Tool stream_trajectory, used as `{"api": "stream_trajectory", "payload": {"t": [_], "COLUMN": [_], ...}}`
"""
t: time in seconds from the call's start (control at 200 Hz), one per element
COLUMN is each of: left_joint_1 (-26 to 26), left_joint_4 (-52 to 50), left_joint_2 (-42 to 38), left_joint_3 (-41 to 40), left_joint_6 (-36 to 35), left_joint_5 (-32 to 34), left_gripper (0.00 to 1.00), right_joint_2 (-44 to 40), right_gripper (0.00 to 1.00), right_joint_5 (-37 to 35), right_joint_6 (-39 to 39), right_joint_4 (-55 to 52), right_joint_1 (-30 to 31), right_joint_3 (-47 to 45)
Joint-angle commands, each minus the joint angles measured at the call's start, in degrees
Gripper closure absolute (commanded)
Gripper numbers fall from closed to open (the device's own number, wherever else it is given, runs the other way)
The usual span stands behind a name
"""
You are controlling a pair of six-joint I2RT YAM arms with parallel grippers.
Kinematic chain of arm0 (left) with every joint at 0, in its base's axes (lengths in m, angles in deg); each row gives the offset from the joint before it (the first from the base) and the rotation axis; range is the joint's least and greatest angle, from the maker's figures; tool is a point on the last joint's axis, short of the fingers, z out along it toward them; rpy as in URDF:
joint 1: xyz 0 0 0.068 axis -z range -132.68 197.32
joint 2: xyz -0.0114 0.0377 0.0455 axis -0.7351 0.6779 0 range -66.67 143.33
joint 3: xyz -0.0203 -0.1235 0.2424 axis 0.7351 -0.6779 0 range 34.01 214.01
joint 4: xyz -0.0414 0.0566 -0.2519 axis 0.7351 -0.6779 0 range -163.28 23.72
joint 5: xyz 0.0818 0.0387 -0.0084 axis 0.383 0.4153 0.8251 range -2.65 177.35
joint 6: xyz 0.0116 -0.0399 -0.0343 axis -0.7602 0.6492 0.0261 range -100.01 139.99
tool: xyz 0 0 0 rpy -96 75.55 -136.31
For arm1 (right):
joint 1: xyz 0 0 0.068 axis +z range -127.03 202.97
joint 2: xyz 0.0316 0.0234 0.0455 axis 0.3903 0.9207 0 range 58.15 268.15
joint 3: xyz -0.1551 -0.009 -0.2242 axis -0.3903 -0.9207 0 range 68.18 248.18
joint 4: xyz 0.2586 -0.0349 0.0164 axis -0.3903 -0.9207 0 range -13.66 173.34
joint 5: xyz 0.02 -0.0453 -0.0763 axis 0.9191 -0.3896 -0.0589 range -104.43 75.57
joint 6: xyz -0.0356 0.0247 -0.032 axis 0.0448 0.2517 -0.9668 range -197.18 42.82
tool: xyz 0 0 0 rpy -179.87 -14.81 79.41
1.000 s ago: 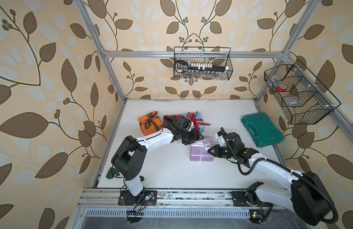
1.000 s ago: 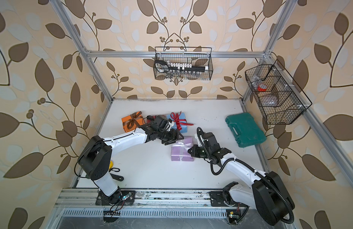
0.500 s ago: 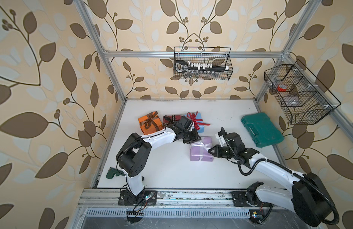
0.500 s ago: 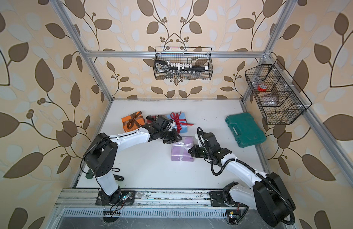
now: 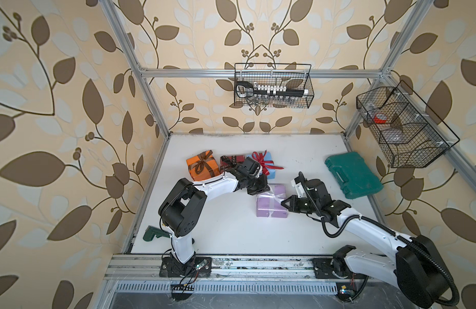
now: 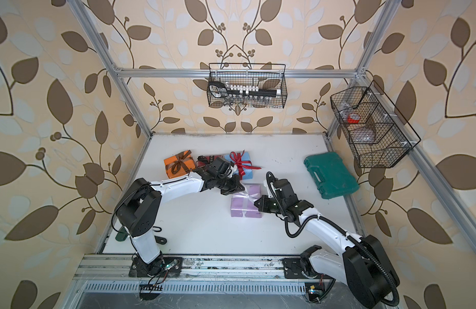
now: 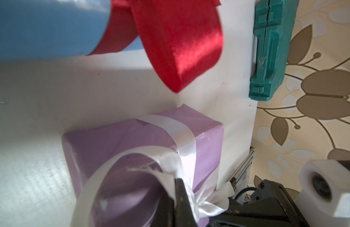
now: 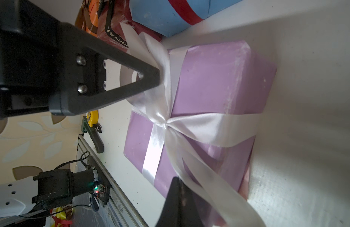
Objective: Untie the ribbon bows on the gift boxes
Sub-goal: Untie the ribbon from the gift box.
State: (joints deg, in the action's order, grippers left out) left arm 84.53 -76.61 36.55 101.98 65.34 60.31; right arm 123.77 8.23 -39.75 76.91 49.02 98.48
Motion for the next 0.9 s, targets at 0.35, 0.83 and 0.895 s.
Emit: {"api": "stream_trajectory", "payload": {"t": [0.35,0.83,0.895], "left_joint_1": [0.54,-2.76,-2.85], "left_joint_4": [-1.09,-3.26,-3.89], "left_joint_2": [-7.46,-10.12,-10.31], "left_joint_3": [1.66,-2.14,-2.43], "left_joint_6": [0.42,-2.57,-3.05], "left_joint_5": [-1.14,1.29,1.67], "left_gripper": [1.0,1.0,1.0], "right_joint_2": [-1.18,-4.03,-3.84], "right_gripper": [1.0,1.0,1.0], "right_joint_5": [-4.1,-4.75,-4.88], "right_joint_6": [-0.69,-0.5,-0.75], "right_joint_4": [-2.76,-5.82,-6.36], "right_joint_1": [0.27,-0.42,-0.96], "right_joint_3": [-0.15,2.2,2.21]}}
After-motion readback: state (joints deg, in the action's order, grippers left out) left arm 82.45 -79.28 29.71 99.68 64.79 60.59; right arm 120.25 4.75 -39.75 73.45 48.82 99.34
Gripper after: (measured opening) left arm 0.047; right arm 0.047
